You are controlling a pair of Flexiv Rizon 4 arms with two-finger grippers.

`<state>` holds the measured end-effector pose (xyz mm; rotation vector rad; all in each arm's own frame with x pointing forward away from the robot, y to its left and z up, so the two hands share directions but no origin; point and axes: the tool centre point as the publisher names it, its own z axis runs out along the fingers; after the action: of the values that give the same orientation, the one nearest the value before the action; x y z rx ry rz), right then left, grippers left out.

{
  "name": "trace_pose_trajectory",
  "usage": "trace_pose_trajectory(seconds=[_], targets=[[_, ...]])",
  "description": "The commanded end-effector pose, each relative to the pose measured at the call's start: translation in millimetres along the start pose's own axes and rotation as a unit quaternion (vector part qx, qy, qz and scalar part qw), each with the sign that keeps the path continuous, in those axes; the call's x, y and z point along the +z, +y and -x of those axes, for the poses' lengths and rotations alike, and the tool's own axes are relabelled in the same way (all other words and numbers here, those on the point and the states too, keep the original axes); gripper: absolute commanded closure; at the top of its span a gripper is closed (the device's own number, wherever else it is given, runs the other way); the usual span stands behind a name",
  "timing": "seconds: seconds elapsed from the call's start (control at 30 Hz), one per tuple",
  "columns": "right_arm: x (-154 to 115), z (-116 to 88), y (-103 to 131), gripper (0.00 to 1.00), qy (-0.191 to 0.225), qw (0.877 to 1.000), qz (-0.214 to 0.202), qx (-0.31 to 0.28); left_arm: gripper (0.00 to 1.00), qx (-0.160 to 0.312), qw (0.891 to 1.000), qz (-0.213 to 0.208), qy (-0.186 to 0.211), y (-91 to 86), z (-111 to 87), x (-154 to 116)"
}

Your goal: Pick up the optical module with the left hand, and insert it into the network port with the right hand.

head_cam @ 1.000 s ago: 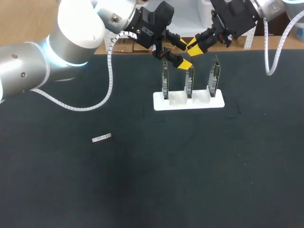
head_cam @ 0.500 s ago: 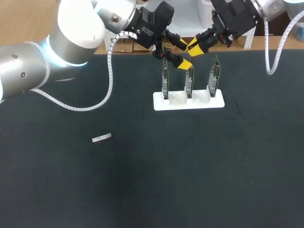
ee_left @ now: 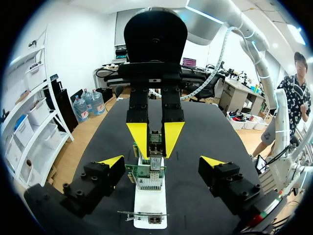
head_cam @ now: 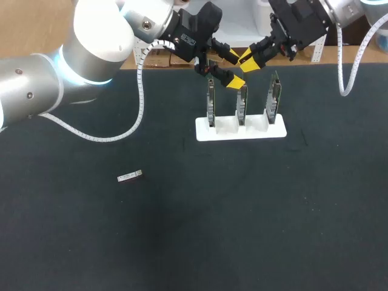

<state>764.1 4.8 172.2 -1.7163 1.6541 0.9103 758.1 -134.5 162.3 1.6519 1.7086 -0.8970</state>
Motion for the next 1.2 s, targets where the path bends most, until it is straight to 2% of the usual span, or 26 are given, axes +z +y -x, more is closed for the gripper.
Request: trace_pose_trajectory(seconds=[0.03, 0.53, 1.2], targets=[[1.8, -2.0, -0.3, 1.00, 0.001, 1.000, 0.001, 0.001, 0.00, 0.001, 1.000, 0.001, 0.000, -0.6, -0.2, 0.0], [3.9, -6.5, -1.1, 1.00, 0.002, 1.000, -0.002, 0.009, 0.00, 0.001, 1.000, 0.001, 0.000, -0.6, -0.2, 0.0], [-1.0, 1.0, -0.3, 1.00, -0.005, 1.000, -0.009, -0.004, 0.00, 0.001, 1.000, 0.001, 0.000, -0.6, -0.2, 0.0]])
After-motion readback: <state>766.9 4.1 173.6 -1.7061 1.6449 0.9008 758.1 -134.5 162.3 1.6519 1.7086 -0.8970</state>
